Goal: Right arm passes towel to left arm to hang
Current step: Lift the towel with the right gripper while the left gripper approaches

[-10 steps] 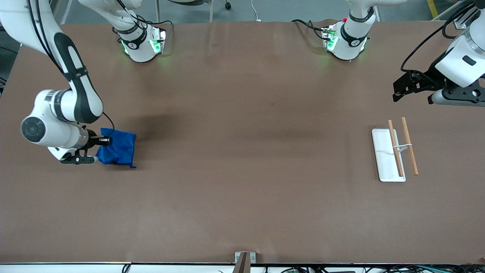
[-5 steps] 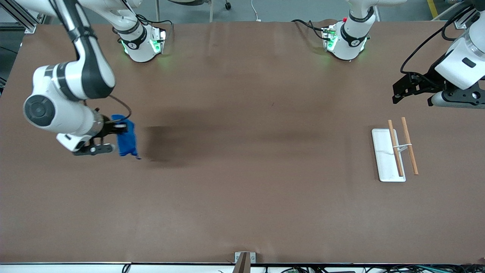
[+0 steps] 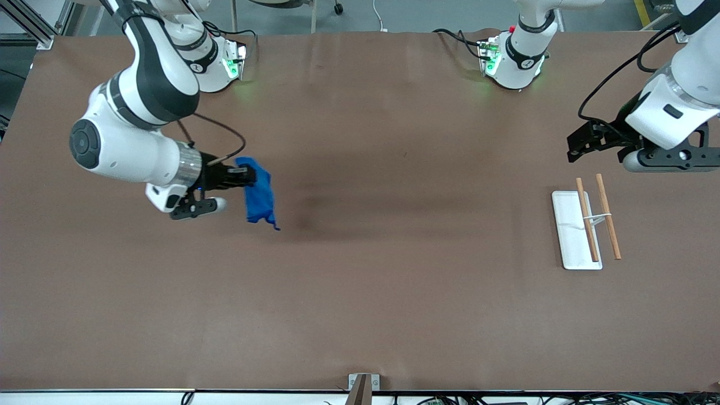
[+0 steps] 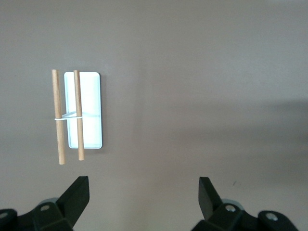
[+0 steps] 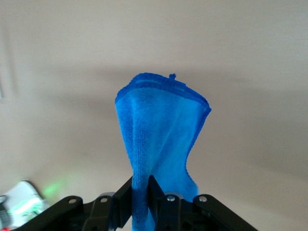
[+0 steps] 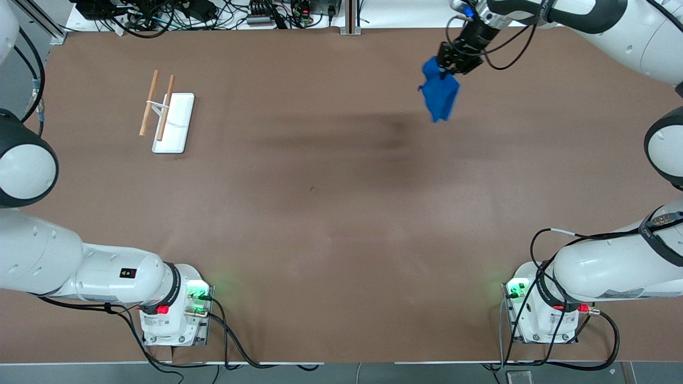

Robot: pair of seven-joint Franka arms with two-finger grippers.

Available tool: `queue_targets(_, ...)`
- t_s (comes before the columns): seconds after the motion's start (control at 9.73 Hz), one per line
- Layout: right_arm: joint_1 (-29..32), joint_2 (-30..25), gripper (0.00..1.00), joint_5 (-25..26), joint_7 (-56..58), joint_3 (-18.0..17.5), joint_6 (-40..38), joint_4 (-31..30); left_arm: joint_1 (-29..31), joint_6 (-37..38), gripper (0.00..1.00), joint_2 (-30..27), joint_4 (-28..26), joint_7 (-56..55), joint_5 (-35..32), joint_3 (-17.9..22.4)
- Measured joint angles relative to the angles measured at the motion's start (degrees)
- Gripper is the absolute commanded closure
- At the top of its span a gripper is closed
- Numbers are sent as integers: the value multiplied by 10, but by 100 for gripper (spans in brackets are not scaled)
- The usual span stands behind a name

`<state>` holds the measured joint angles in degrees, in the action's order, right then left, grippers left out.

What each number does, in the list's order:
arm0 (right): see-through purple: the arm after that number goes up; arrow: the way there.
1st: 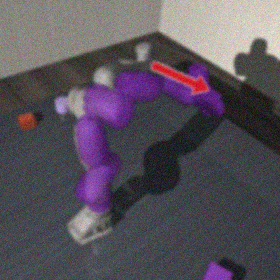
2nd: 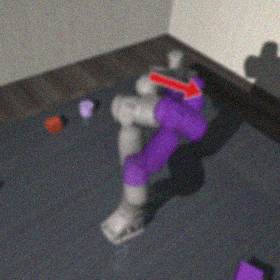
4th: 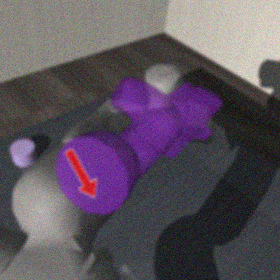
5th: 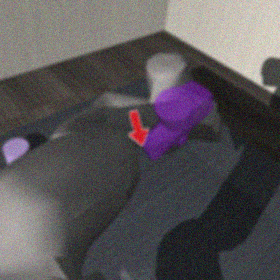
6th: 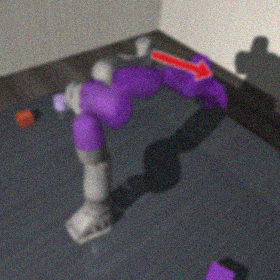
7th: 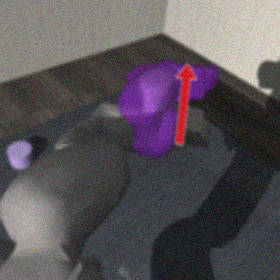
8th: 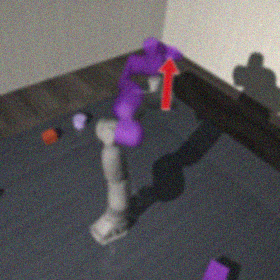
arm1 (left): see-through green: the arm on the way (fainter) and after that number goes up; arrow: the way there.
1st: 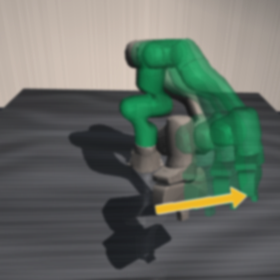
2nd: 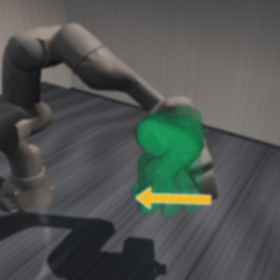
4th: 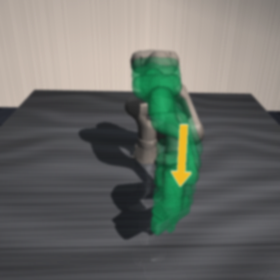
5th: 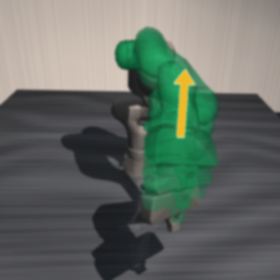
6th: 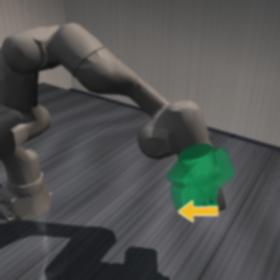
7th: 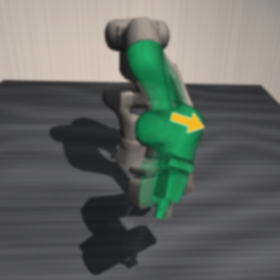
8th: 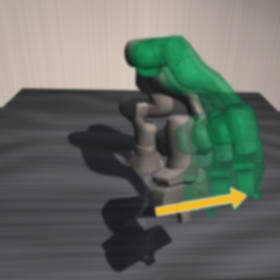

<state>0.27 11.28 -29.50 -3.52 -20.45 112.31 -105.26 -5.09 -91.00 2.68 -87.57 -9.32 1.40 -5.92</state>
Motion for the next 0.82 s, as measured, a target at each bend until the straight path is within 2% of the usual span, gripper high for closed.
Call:
queue_targets(0.31,-15,7,100,-162,-1,-61,56,-1,-2,3,1,0,-1,2,20,-40)
queue_targets(0.41,-26,11,100,-225,-1,-70,68,-1,-2,4,1,0,-7,2,52,-49)
queue_targets(0.82,-86,20,100,-478,47,-77,92,0,43,9,0,-1,-50,62,296,-50)
